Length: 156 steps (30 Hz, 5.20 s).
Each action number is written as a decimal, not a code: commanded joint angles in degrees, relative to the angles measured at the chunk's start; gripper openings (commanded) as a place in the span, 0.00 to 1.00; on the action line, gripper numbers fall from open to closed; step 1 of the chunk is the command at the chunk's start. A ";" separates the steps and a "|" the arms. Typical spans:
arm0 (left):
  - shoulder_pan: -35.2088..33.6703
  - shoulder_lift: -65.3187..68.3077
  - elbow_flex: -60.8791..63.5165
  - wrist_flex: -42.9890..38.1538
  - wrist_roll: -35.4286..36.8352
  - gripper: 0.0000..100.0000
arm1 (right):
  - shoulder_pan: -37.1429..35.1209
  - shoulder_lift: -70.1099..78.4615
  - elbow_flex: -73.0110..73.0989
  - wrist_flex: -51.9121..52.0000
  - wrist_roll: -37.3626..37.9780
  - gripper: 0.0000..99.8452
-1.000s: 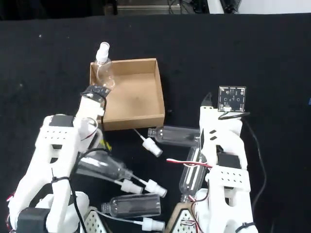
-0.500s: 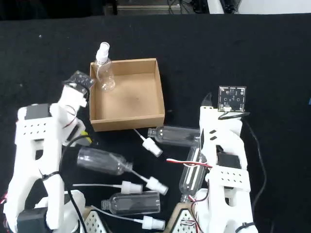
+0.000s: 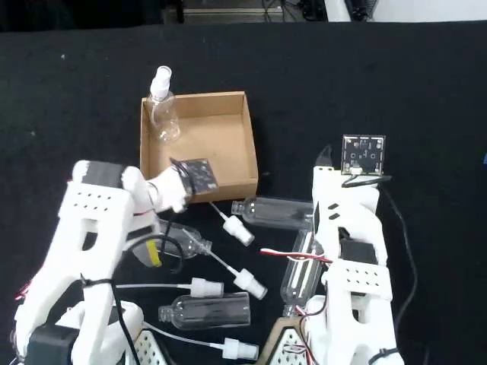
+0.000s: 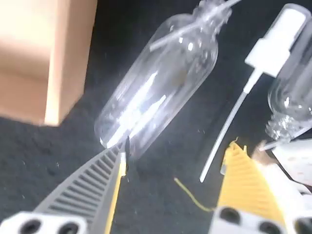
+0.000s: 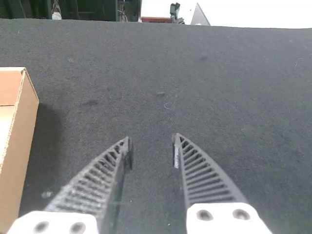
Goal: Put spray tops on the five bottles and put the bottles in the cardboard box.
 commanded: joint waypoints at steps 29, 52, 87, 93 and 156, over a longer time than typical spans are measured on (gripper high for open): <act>16.04 0.09 17.27 -30.33 3.60 0.29 | 0.70 2.77 -0.31 -1.58 0.44 0.12; 9.71 -0.53 21.58 -31.38 3.34 0.20 | 0.70 2.77 -0.31 -1.67 0.44 0.12; -44.62 0.26 9.54 -29.36 8.79 0.17 | 0.62 2.77 -0.22 -1.49 0.35 0.12; -54.02 7.56 6.20 -32.70 15.12 0.17 | 0.62 2.77 -0.22 -1.49 0.26 0.12; -46.37 23.38 -25.89 -3.78 18.99 0.03 | 0.53 2.77 0.13 -1.76 0.26 0.12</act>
